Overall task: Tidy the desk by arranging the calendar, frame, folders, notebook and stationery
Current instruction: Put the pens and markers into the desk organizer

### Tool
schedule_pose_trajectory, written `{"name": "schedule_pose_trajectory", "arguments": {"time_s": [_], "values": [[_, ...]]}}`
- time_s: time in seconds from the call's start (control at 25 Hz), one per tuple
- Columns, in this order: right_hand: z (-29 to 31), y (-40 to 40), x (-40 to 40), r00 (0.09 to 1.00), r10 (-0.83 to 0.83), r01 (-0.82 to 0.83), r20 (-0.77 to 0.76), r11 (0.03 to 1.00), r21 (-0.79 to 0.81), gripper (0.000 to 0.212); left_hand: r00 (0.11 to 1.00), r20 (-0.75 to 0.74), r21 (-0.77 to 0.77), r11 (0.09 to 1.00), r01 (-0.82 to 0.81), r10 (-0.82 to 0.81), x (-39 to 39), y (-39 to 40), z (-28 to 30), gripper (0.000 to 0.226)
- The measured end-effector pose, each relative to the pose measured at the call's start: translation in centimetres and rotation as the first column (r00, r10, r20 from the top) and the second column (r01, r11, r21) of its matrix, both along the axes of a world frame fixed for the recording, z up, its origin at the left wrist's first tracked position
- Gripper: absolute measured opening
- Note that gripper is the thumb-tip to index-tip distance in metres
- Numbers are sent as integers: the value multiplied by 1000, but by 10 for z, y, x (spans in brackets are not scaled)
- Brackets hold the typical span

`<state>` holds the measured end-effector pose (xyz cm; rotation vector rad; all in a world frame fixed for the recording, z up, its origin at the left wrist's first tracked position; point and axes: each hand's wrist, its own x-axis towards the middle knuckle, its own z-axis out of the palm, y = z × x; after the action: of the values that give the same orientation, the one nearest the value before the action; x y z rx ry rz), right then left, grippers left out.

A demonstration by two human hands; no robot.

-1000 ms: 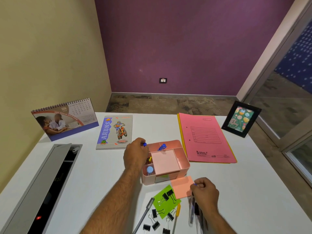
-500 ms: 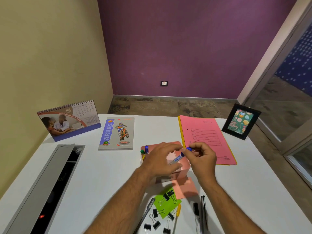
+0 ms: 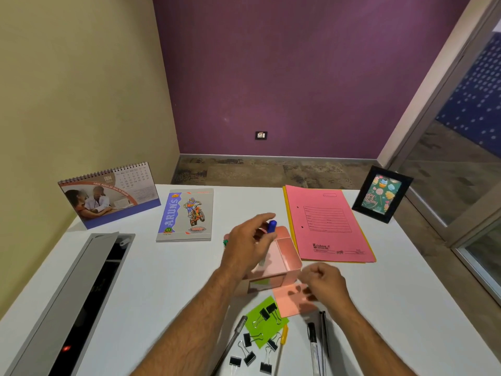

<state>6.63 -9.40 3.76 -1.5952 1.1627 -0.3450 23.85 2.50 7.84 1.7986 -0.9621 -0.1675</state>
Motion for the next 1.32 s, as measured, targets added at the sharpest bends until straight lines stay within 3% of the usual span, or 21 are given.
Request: {"name": "schedule_pose_trajectory", "arguments": {"time_s": [0.08, 0.2, 0.32, 0.44, 0.64, 0.76, 0.88, 1.08, 1.32], "values": [[-19, -2, -16, 960, 95, -109, -265, 993, -41, 21, 992, -53, -41, 992, -116, 114, 8, 0, 3, 36], [-40, 2, -34, 745, 208, -360, -634, 925, -119, 34, 958, -108, -37, 962, -269, 264, 18, 1, 9, 30], [-55, 8, -41, 616, 253, -446, -746, 893, -65, 41, 932, -113, -8, 938, -347, 344, 27, 3, 9, 28], [-64, 11, -42, 606, 286, -455, -742, 890, -28, 36, 907, -102, 41, 913, -406, 408, 31, 5, 5, 26], [-75, 12, -42, 723, 256, -374, -642, 926, -51, 27, 894, -108, 157, 895, -417, 435, 36, 7, -12, 24], [-71, 15, -38, 891, 124, -191, -437, 975, -114, 20, 909, -82, 249, 892, -378, 409, 40, 8, -24, 22], [-50, 14, -27, 976, -32, -3, -214, 987, -163, 18, 902, -89, 296, 876, -381, 422, 42, 8, -31, 23], [-1, 10, -6, 981, -79, 126, 178, 955, -269, 34, 900, -48, 366, 846, -388, 433, 46, 4, -37, 22], [42, 9, 23, 920, 12, 120, 391, 943, -311, 27, 927, 148, 501, 782, -371, 345, 46, 2, -30, 29]]}}
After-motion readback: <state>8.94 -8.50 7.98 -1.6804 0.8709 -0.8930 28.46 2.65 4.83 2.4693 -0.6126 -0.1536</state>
